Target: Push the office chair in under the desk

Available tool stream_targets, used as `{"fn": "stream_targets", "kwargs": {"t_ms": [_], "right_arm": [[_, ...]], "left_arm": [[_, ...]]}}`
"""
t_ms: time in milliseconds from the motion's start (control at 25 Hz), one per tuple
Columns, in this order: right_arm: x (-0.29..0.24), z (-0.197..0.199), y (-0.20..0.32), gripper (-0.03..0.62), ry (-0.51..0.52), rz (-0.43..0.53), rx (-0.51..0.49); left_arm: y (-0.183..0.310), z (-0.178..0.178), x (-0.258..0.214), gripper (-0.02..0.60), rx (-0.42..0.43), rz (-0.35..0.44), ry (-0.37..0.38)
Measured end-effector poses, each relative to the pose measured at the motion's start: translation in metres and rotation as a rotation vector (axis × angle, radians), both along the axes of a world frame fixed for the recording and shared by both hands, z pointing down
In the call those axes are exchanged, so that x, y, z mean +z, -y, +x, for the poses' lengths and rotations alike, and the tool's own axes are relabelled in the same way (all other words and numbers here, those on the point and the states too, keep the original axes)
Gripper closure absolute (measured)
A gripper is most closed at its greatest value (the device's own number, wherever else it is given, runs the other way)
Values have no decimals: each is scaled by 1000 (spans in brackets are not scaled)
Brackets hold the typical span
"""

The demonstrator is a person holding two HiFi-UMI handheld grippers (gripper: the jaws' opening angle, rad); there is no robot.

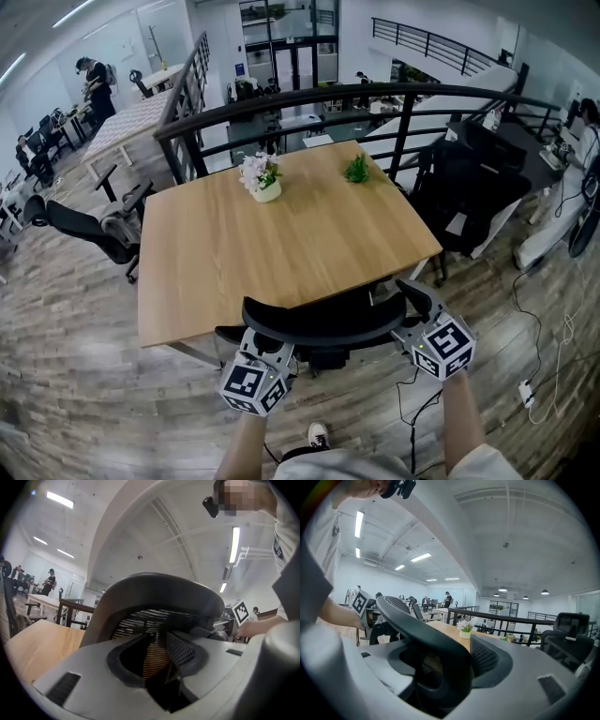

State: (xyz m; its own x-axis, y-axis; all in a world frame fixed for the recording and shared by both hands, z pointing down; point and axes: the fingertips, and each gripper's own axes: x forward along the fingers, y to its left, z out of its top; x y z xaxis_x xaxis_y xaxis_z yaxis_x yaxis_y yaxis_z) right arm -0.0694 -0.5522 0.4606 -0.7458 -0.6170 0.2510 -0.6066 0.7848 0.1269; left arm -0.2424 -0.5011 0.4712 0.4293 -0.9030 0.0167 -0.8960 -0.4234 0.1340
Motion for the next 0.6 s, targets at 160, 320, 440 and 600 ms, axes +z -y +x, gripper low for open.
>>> {"fn": "stream_targets", "kwargs": {"t_ms": [160, 320, 440, 600], "right_arm": [[1, 5, 13, 293, -15, 11, 5], [0, 14, 27, 292, 5, 19, 27], [1, 19, 39, 292, 7, 22, 26], [0, 30, 51, 292, 24, 20, 10]], "left_arm": [[10, 6, 2, 416, -10, 12, -14], [19, 15, 5, 416, 15, 10, -6], [27, 21, 7, 418, 23, 7, 4], [36, 31, 9, 422, 40, 1, 6]]}}
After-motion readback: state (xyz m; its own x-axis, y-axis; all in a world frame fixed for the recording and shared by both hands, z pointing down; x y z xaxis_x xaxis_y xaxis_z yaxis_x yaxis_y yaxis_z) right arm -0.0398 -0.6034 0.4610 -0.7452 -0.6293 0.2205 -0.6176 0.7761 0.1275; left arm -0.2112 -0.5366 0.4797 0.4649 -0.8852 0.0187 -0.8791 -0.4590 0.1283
